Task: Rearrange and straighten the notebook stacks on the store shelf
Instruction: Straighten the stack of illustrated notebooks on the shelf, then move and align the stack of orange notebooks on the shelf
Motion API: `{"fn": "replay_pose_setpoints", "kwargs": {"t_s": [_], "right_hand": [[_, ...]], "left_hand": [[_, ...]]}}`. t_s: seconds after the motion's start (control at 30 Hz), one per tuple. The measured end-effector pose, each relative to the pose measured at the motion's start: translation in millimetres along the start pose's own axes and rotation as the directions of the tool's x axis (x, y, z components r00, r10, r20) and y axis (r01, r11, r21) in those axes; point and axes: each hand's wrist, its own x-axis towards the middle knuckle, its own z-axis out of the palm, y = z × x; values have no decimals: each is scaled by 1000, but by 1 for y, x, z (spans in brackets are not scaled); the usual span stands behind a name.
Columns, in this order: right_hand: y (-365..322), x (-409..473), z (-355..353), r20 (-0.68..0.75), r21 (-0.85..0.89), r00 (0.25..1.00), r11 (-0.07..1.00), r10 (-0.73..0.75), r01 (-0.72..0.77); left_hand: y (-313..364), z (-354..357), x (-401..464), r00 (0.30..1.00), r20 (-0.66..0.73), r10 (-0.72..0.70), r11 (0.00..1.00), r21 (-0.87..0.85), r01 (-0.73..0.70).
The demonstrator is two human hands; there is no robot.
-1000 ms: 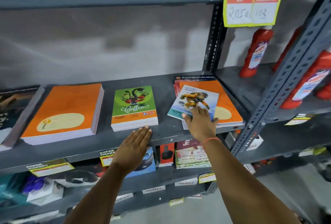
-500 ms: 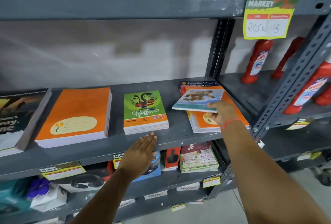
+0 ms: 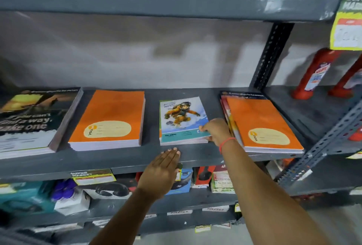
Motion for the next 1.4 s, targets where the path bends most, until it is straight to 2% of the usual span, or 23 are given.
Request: {"fn": "replay_pose_setpoints", "kwargs": {"t_s": [0.07,0.13,0.2,0.3,0.37,0.43,0.5,0.6,0.73,0.8,0.87,0.93,1.0,1.1,1.17,1.27,1.33,1.4], "right_hand": [[5,-1,0,-66,-324,993,943,-99,73],[6,-2,-3,-78,-565,982,819,-169,96],[6,-4,-12,-110,-662,958,739,-266,129],[11,2,-46,-226,-656,928,751,-295,79],[25,9,-83,-344,-632,908,774,-239,-36],[45,13,-122,-477,-587,864,790,-160,-178],[64,14,-149,-535,-554,840,787,-88,-270],[78,18,-172,-502,-576,862,773,-77,-266],[78,30,-185,-450,-625,893,719,-13,-305],[76,34,-189,-441,-590,896,734,56,-337],[73,36,-192,-420,-548,899,755,125,-361],[73,36,-195,-397,-510,901,775,173,-373],[74,36,-198,-407,-487,898,791,170,-370],[75,31,-210,-451,-441,880,821,148,-363],[73,29,-219,-409,-352,898,880,163,-320],[64,18,-223,-291,-62,936,972,200,-227],[48,3,-223,-179,125,966,978,187,-166],[28,-12,-225,-138,219,981,970,137,-105]], "left_hand": [[3,-2,3,999,-35,24,1000,19,-23],[12,-6,13,995,-78,54,999,-1,-55],[30,-11,36,999,-43,-2,995,-103,-2],[69,-16,79,985,86,-151,925,-338,171],[93,-15,111,937,235,-258,786,-512,345],[114,-9,139,876,358,-323,642,-598,481],[128,-1,163,781,499,-376,491,-607,625],[143,17,187,588,675,-446,270,-525,807],[155,25,203,378,806,-456,-152,-489,859],[160,25,209,339,841,-421,-248,-466,849],[166,19,213,346,840,-418,-241,-469,849],[174,16,215,399,808,-433,-111,-487,866],[178,16,215,437,777,-453,-64,-517,853],[177,6,214,479,755,-447,-169,-597,784],[172,-5,215,530,729,-434,-206,-653,729],[156,-28,210,584,701,-409,-179,-689,702],[141,-43,204,615,676,-406,-169,-716,677],[126,-56,200,626,663,-411,-195,-734,650]]}}
